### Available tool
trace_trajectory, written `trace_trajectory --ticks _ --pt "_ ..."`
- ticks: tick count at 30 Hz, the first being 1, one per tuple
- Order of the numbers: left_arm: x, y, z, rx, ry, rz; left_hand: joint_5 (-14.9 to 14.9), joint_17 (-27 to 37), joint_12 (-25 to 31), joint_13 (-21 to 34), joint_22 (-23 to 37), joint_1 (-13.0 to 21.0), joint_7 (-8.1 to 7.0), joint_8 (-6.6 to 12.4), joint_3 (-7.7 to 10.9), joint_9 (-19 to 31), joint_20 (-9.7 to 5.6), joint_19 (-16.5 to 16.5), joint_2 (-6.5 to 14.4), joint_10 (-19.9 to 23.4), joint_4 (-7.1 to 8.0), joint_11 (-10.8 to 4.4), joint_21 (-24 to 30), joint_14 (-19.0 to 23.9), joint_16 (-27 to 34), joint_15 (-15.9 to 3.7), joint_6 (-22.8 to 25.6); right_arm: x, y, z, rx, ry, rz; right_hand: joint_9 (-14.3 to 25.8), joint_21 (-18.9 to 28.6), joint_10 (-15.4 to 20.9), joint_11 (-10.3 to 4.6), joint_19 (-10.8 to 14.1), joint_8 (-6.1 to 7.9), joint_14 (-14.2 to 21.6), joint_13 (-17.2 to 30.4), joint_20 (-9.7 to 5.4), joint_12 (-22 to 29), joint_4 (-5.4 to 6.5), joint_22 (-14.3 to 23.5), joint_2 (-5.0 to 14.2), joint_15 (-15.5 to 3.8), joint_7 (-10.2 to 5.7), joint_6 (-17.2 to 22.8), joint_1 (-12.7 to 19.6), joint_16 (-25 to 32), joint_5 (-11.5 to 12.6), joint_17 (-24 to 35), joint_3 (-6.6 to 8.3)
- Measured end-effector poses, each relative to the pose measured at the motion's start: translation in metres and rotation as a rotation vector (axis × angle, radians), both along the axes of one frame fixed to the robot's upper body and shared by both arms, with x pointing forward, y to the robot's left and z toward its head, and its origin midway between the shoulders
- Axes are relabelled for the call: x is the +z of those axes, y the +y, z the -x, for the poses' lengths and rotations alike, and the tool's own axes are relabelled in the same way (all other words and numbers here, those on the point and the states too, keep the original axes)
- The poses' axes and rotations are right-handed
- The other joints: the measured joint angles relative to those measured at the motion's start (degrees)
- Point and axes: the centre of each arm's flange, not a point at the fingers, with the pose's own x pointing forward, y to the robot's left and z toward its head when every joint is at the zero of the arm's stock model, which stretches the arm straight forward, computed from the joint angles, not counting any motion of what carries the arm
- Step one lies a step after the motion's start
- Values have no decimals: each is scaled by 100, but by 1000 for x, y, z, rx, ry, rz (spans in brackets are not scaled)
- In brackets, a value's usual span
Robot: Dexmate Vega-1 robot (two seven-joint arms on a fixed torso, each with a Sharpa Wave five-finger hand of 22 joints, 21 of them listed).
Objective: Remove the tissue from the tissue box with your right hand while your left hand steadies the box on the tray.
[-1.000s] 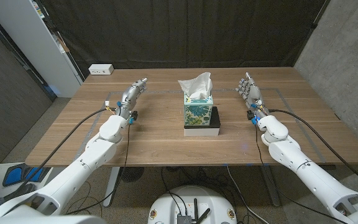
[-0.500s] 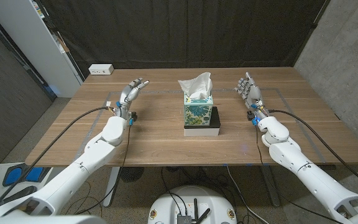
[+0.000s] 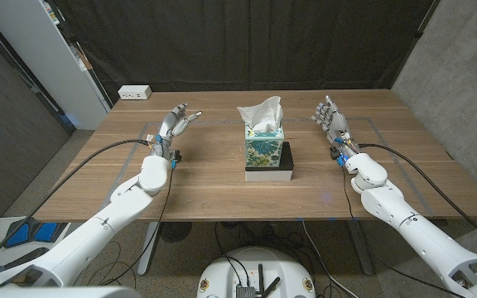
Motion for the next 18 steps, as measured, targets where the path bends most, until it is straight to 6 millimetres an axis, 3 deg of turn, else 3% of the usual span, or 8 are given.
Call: trace_trajectory --ticks 18 --pt "4 2 1 111 -38 -103 0 0 0 -1 0 129 -30 0 7 -1 -42 -1 -22 51 40 -11 0 93 -11 -31 30 -1 3 4 -18 -19 -2 0 0 8 8 -1 37 61 0 0 0 1 0 1 1 -10 72 1 0 0 -26 0"
